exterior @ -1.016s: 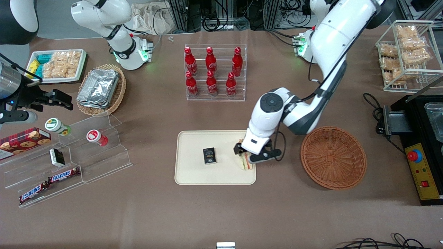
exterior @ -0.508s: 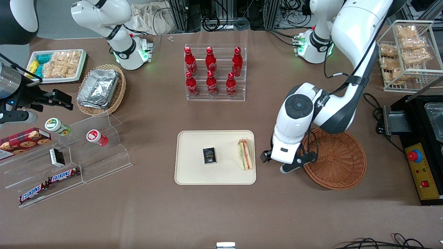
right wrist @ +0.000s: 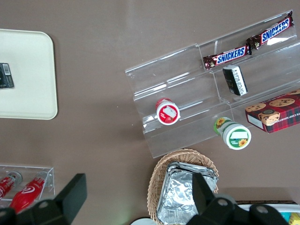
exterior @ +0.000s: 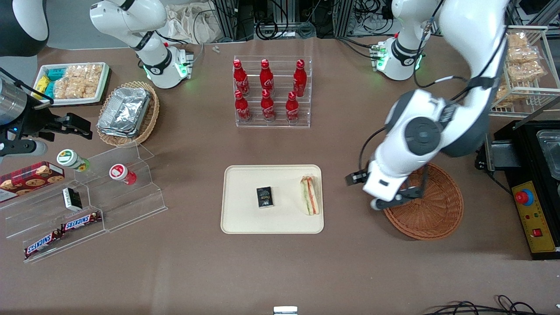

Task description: Place sandwich from basket to tray

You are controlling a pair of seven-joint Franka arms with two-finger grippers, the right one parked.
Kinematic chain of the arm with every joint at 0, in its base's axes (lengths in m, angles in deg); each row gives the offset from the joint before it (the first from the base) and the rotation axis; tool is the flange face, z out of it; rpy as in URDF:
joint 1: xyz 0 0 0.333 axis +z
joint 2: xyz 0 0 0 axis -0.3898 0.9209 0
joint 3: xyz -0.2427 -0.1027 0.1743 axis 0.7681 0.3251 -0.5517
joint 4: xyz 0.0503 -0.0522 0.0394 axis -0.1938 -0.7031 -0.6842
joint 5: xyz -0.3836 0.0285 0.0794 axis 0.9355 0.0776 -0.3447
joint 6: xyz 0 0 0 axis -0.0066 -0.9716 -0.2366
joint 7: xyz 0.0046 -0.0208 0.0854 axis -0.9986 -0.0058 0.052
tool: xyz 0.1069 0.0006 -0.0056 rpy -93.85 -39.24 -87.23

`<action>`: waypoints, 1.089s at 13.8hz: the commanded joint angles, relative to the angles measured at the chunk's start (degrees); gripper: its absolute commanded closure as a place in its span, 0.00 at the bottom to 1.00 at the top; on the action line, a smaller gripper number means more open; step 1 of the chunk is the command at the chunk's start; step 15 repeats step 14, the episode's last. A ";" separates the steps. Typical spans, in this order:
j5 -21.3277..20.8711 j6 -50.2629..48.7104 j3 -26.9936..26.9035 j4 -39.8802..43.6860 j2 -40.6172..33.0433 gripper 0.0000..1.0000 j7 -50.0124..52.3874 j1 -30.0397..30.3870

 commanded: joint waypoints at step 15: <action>5.92 -23.14 -17.69 1.54 -20.31 0.00 -24.36 -1.10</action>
